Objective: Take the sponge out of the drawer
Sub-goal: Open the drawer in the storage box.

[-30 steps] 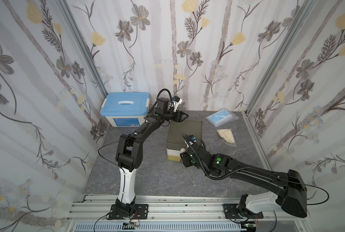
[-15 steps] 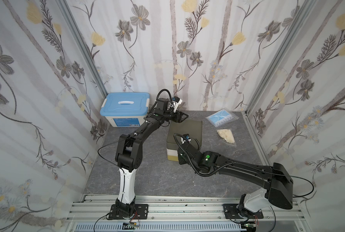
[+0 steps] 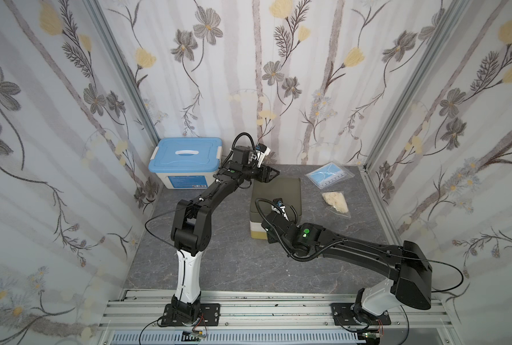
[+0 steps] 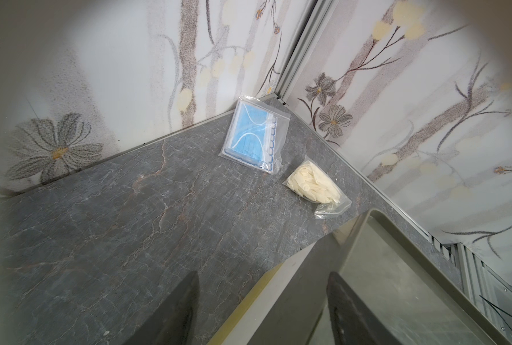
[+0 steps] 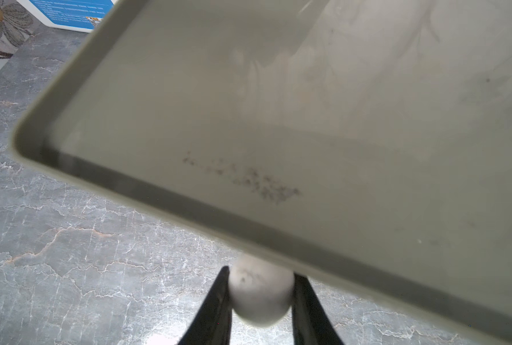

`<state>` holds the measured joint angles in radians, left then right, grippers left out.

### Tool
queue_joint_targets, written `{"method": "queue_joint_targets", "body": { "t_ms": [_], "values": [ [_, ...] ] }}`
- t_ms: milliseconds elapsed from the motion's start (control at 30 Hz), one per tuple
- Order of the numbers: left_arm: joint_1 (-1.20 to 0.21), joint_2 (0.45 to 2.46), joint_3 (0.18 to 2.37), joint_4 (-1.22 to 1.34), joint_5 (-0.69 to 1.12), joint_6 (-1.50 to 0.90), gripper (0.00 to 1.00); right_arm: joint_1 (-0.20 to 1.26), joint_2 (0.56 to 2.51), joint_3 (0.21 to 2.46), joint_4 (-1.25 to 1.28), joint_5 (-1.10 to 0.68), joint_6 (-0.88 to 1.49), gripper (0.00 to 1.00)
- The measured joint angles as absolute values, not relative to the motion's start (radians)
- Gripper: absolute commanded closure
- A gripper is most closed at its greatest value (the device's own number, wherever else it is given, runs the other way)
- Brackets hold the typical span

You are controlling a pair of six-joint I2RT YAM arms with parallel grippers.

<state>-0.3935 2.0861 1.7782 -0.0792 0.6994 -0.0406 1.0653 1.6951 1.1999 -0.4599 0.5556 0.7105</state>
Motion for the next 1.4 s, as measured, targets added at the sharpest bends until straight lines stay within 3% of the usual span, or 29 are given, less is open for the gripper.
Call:
{"method": "queue_joint_targets", "body": {
  "t_ms": [700,1400],
  "values": [
    [-0.395,2.124,1.818,-0.071,0.73,-0.064,0.31,1.115,1.637,1.132,-0.462,0.629,0.774,0.75],
    [-0.396,2.173,1.868,-0.027,0.735,-0.087,0.31,1.339,1.699,1.196,-0.635,0.707,0.892,0.73]
  ]
}}
